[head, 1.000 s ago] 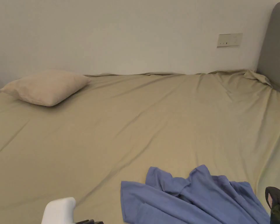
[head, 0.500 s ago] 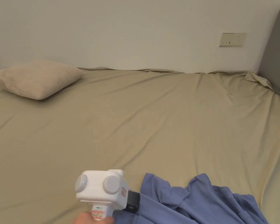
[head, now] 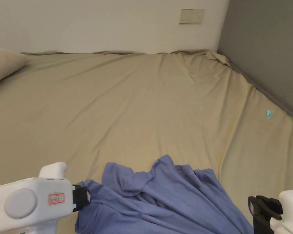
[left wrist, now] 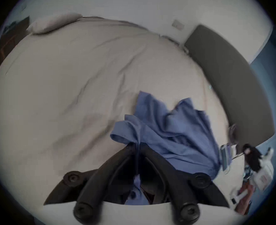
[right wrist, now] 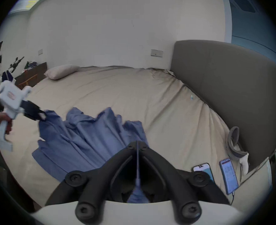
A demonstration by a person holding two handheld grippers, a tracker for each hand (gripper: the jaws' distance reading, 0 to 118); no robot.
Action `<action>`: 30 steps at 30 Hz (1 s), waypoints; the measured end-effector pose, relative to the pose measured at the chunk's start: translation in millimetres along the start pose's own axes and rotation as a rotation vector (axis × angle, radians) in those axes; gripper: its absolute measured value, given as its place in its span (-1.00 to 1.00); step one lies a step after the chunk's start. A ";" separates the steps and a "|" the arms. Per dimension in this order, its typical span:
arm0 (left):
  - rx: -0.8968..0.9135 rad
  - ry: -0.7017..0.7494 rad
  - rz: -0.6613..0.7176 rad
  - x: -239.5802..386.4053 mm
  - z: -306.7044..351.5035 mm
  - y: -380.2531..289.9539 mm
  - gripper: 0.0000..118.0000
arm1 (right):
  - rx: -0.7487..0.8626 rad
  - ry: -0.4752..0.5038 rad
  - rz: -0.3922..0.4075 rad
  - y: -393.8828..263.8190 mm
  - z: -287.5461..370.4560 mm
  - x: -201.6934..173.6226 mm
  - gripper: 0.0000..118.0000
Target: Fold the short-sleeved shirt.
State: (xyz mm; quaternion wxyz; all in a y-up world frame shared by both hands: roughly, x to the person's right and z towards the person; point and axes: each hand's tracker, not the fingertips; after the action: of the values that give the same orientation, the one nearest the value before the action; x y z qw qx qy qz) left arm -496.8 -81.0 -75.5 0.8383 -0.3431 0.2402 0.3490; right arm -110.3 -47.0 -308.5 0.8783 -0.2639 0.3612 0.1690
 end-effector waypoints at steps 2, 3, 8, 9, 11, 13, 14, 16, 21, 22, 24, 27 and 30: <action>0.006 0.023 -0.026 4.5 18.9 -14.3 -0.94 | -0.171 0.005 -0.045 -7.6 -23.8 21.1 1.00; 0.010 0.025 -0.024 5.4 25.6 -21.7 -0.94 | -0.231 0.091 -0.077 -17.0 -31.4 31.1 1.00; -0.019 0.018 0.004 11.2 22.0 -32.5 -0.94 | -0.398 0.090 -0.160 -52.7 -76.7 53.2 1.00; -0.022 0.018 0.006 11.7 17.6 -30.9 -0.94 | -0.444 0.084 -0.150 -57.7 -85.1 53.3 1.00; -0.032 0.020 0.009 12.1 12.3 -31.1 -0.94 | -0.488 0.068 -0.118 -68.6 -101.6 49.8 0.69; -0.037 0.048 0.001 13.0 6.1 -29.9 -0.94 | -0.500 0.067 -0.090 -70.9 -107.3 43.7 -0.10; -0.035 0.051 -0.003 12.6 3.0 -30.8 -0.94 | -0.489 0.132 -0.125 -69.3 -104.6 42.2 -0.46; -0.026 0.054 0.003 10.7 -0.5 -32.6 -0.94 | -0.410 0.120 -0.083 -59.6 -90.9 30.8 -0.90; 0.057 -0.114 0.173 1.1 16.1 -33.8 -0.94 | -0.261 0.184 -0.121 -38.8 -59.5 13.6 -0.91; 0.093 -0.128 0.179 4.0 29.5 -31.4 -0.94 | -0.216 0.208 -0.170 -30.7 -50.6 14.7 -0.91; 0.170 -0.168 0.165 11.5 63.4 -23.3 -0.94 | -0.094 0.237 -0.228 -5.8 -23.9 14.5 -0.91; 0.324 -0.272 0.132 25.0 129.0 -5.7 -0.94 | 0.089 0.297 -0.270 36.3 20.3 14.5 -0.91; 0.490 -0.319 0.068 43.3 199.7 11.1 -0.94 | 0.244 0.356 -0.273 79.8 66.0 10.3 -0.91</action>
State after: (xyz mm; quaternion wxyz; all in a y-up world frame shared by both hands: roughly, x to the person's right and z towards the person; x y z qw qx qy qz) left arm -444.8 91.3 21.9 0.9113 -0.0631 0.1936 0.3579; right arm -106.2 56.8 -303.6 0.8409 -0.2278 0.4889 -0.0450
